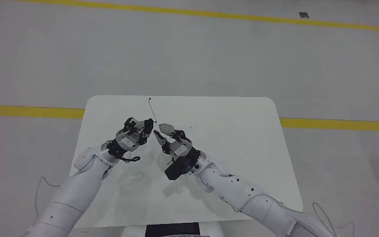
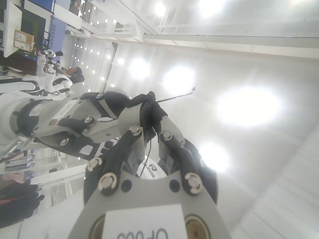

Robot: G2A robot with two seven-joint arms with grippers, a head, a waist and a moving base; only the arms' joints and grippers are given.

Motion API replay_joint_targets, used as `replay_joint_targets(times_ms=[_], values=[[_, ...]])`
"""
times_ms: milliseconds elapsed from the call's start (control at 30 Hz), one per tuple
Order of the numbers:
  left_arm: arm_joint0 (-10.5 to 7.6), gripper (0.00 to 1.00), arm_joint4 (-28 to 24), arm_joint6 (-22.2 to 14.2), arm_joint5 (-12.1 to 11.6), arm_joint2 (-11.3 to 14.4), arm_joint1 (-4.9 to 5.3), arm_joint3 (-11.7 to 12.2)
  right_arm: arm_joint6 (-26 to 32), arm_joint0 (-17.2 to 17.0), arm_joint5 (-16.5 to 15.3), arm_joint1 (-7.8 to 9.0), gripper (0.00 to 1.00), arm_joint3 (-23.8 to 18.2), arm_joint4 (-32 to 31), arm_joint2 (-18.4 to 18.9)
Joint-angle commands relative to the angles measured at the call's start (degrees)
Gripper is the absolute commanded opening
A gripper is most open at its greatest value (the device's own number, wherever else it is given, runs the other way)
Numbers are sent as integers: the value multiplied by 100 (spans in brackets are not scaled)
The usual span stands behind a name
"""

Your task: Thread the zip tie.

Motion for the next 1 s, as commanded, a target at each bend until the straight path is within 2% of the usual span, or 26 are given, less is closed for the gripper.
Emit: replay_joint_targets(times_ms=[0,967], values=[[0,0,0,0,0,0,0,0,15,3,0,-12,16,7,0,4],[0,0,0,0,0,0,0,0,138,83,0,-147,15,110,0,30]])
